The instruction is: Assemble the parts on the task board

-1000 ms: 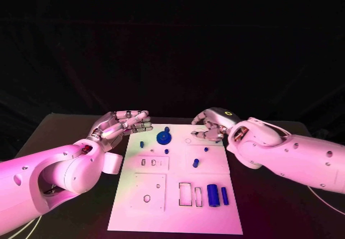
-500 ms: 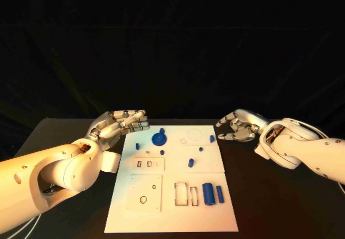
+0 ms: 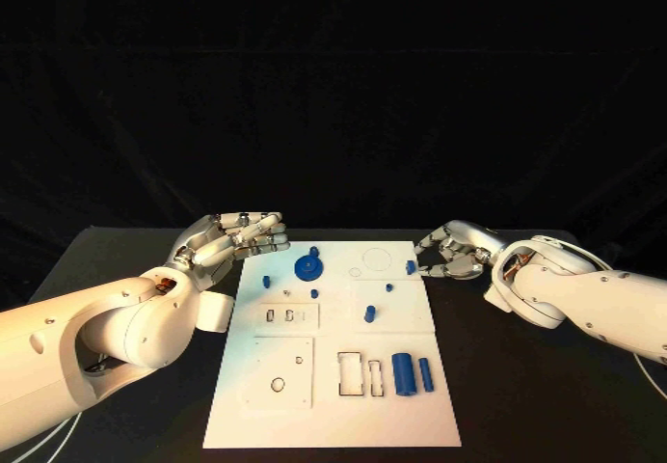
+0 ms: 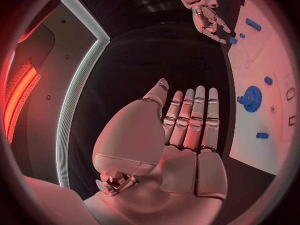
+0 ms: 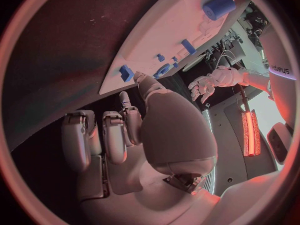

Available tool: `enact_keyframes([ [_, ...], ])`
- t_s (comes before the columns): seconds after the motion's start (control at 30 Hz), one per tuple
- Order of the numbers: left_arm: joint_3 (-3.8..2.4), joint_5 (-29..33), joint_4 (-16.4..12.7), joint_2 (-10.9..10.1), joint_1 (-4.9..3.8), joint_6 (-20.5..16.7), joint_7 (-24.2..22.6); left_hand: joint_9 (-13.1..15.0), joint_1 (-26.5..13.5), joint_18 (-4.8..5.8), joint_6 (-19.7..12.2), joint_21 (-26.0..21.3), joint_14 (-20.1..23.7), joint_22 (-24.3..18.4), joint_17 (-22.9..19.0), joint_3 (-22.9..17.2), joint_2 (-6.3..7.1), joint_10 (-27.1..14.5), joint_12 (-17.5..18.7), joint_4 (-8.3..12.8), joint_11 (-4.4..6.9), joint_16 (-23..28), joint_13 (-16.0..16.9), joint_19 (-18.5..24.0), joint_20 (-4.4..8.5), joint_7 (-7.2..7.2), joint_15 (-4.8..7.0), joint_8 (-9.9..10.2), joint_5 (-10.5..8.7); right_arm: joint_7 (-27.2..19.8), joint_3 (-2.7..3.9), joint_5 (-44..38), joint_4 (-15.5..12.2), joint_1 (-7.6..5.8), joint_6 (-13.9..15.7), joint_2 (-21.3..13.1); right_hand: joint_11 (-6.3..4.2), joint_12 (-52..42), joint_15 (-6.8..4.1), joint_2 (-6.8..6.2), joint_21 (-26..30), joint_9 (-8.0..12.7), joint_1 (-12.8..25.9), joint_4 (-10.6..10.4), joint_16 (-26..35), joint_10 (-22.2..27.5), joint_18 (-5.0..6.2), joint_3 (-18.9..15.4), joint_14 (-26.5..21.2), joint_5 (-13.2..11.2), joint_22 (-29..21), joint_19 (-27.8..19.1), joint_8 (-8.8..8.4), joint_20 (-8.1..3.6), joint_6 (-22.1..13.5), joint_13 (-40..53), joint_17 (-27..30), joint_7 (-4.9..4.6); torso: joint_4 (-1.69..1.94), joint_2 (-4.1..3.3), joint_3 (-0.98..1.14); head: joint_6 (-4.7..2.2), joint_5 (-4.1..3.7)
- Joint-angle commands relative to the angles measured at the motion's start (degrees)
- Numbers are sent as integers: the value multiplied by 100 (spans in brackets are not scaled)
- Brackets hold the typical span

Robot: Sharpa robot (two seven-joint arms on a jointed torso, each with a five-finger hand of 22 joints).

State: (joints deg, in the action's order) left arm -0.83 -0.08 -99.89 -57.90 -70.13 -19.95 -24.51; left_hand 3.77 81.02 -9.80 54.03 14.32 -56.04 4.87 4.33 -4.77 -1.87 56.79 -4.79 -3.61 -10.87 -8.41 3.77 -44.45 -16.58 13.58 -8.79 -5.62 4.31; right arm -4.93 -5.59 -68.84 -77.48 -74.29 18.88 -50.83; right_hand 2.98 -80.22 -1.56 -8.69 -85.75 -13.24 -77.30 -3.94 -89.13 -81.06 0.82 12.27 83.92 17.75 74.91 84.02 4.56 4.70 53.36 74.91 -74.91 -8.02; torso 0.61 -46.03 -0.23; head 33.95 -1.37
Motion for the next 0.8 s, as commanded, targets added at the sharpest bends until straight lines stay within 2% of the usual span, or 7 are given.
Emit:
enact_keyframes([
  [0.03, -1, 13, 1, 13, -2, 133, -48, -5, 5, -39, 6, -20, 2, -8, -8, -1, -66, -5, 37, 26, -25, 40, -4, -1, -3, 41, -25, 18, 27, -53, 1, -38, 98, 35, -41, 74, 33, -5, 41, 16, 12, 8, -51, 35, -15, -18, 62, 14, 579, 21, 988, 313, -35, 5, -42, 675, -1405, -11, -7, 3, 1, 19, 18],
  [0.13, -1, 13, 4, 14, -2, 135, -47, -5, 5, -39, 6, -20, 2, -8, -8, -1, -66, -5, 37, 26, -25, 40, -4, -1, -3, 41, -25, 18, 27, -58, 1, -56, 182, 58, -22, 137, 37, -14, 46, 33, 1, 8, -56, 35, -19, -27, 59, 19, 581, 25, 1001, 321, -36, 9, -38, 682, -1411, -16, -5, -2, 4, 20, 26],
  [0.27, -1, 13, 7, 17, -2, 138, -46, -5, 5, -39, 6, -20, 2, -8, -8, -1, -66, -5, 37, 26, -25, 40, -4, -1, -3, 41, -25, 18, 27, -65, 1, -68, 315, 73, -22, 219, 41, -17, 50, 47, -6, 7, -59, 35, -22, -30, 56, 24, 582, 27, 1009, 326, -35, 12, -32, 685, -1416, -20, -8, 5, -2, 43, 23],
  [0.37, -1, 13, 8, 16, -2, 138, -43, -5, 5, -39, 6, -20, 2, -8, -8, -1, -66, -5, 37, 26, -25, 40, -4, -1, -3, 41, -25, 18, 27, -66, 1, -71, 381, 79, -39, 268, 45, -25, 53, 61, -8, 5, -65, 36, -28, -38, 56, 29, 585, 27, 1013, 328, -31, 16, -20, 691, -1425, -24, -17, 1, 3, 33, 47],
  [0.53, -1, 13, 7, 17, -2, 143, -36, -5, 5, -39, 6, -20, 2, -9, -8, -1, -66, -5, 38, 26, -25, 40, -4, -1, -3, 41, -25, 19, 27, -59, 1, -108, 435, 99, -65, 326, 52, -35, 61, 93, -12, -4, -79, 43, -30, -47, 54, 42, 586, 26, 1019, 333, -13, 25, 34, 699, -1427, -31, -15, 6, 2, 29, 44],
  [0.67, -1, 13, 8, 16, -2, 147, -30, -4, 9, -39, 8, -22, 0, -11, -8, -7, -68, -3, 42, 32, -25, 45, -4, -1, -3, 42, -25, 23, 28, -63, 1, -122, 461, 110, -71, 365, 56, -58, 62, 118, -19, -13, -78, 42, -34, -68, 52, 50, 587, 26, 1029, 339, 6, 30, 89, 717, -1433, -32, -15, 2, 9, 28, 45],
  [0.8, -1, 13, 8, 18, -2, 150, -28, -4, 9, -39, 8, -22, 0, -11, -8, -7, -68, -3, 42, 32, -25, 45, -4, -1, -3, 42, -25, 23, 28, -62, 1, -123, 480, 115, -92, 407, 55, -81, 60, 131, -27, -18, -78, 43, -39, -89, 50, 54, 589, 24, 1038, 345, 18, 31, 127, 736, -1441, -30, -10, 6, 3, 34, 44],
])
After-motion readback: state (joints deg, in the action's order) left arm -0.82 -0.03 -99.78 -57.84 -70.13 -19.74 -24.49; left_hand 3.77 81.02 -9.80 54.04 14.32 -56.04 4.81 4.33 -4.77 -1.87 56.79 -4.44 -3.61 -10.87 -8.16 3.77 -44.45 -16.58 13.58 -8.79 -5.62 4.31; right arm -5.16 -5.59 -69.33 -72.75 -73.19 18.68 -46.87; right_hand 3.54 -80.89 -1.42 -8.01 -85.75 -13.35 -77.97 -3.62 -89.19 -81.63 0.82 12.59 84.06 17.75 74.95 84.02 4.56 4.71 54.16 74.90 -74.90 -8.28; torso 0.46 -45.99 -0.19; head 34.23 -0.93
